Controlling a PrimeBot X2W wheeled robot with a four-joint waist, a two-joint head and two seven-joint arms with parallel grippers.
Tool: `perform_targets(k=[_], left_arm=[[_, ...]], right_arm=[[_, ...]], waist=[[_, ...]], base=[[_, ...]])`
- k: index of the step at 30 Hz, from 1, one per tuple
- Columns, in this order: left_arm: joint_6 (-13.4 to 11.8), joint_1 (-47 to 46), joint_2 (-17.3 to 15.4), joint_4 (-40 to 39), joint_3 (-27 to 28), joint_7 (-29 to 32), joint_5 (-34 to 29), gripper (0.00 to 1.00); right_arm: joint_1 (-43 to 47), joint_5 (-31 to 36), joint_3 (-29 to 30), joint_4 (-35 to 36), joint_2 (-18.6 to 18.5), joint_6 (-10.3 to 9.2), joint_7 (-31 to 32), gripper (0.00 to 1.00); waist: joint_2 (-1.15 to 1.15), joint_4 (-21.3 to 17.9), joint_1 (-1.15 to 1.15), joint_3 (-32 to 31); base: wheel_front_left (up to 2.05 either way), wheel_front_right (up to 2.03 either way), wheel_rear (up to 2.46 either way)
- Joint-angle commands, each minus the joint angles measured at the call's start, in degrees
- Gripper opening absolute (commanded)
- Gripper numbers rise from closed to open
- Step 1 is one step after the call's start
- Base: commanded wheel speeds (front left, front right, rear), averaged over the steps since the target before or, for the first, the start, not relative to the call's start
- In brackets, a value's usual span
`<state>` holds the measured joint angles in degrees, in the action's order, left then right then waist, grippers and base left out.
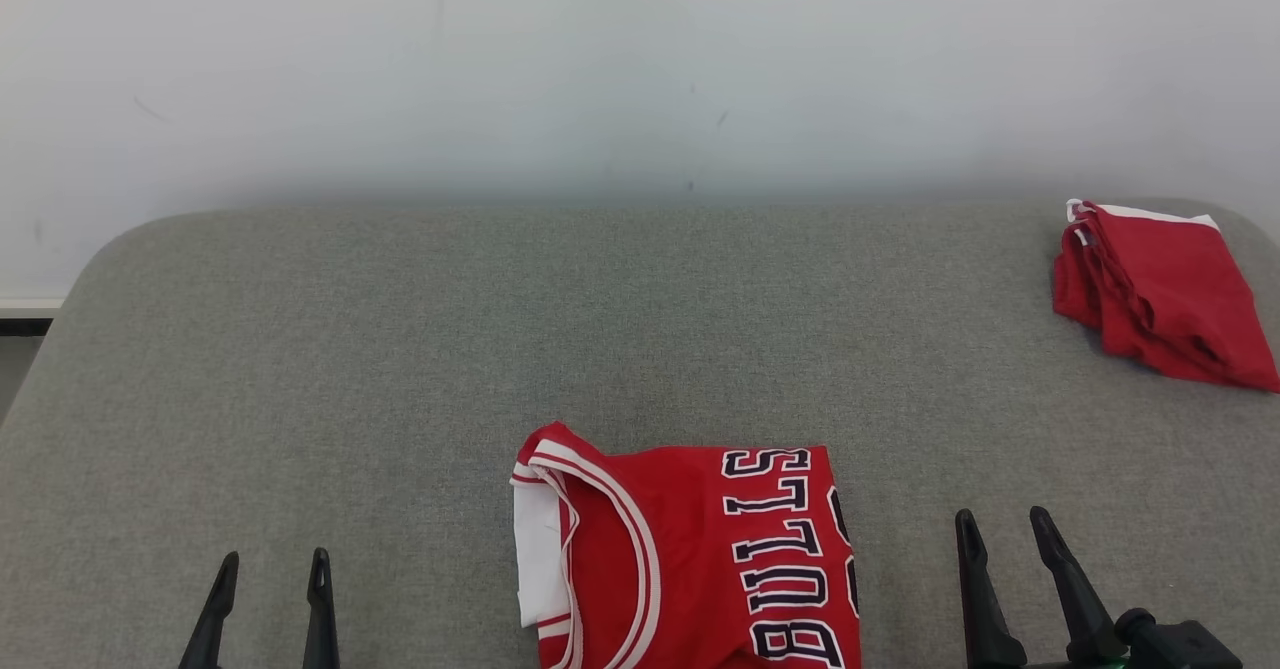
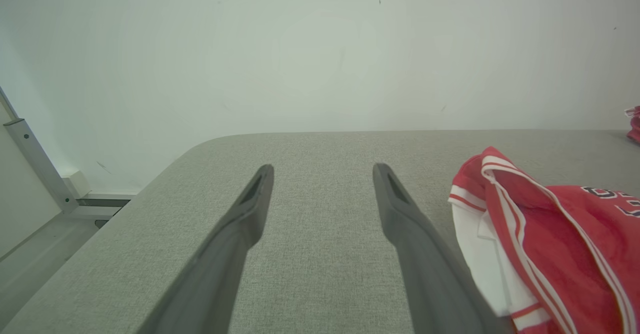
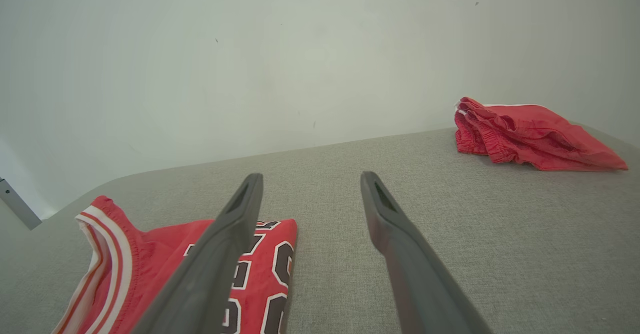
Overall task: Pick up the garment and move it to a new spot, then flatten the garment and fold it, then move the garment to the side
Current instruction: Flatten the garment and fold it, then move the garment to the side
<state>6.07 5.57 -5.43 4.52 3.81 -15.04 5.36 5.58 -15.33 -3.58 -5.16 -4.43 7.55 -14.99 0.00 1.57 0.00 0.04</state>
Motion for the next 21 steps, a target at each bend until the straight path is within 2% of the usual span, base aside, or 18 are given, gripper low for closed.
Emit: perform_targets(k=[1,21], left_arm=[[0.16,0.6,-0.1,0.11,0.14,-0.17,-0.44,1.0],[0.29,-0.02,0.13,0.71,0.28,-0.17,-0.55,1.0]], right_arm=[[-0.34,0.13,-0.01,-0.08,0.13,-0.13,-0.23,1.0],[-0.24,-0.17,-0.42,-0.78,-0.12,-0.13,-0.23,1.0]], waist=[[0.0,0.0,0.0,0.0],[0.0,0.36,0.0,0.33]], base=[[0.0,0.0,0.0],[0.0,0.0,0.0]])
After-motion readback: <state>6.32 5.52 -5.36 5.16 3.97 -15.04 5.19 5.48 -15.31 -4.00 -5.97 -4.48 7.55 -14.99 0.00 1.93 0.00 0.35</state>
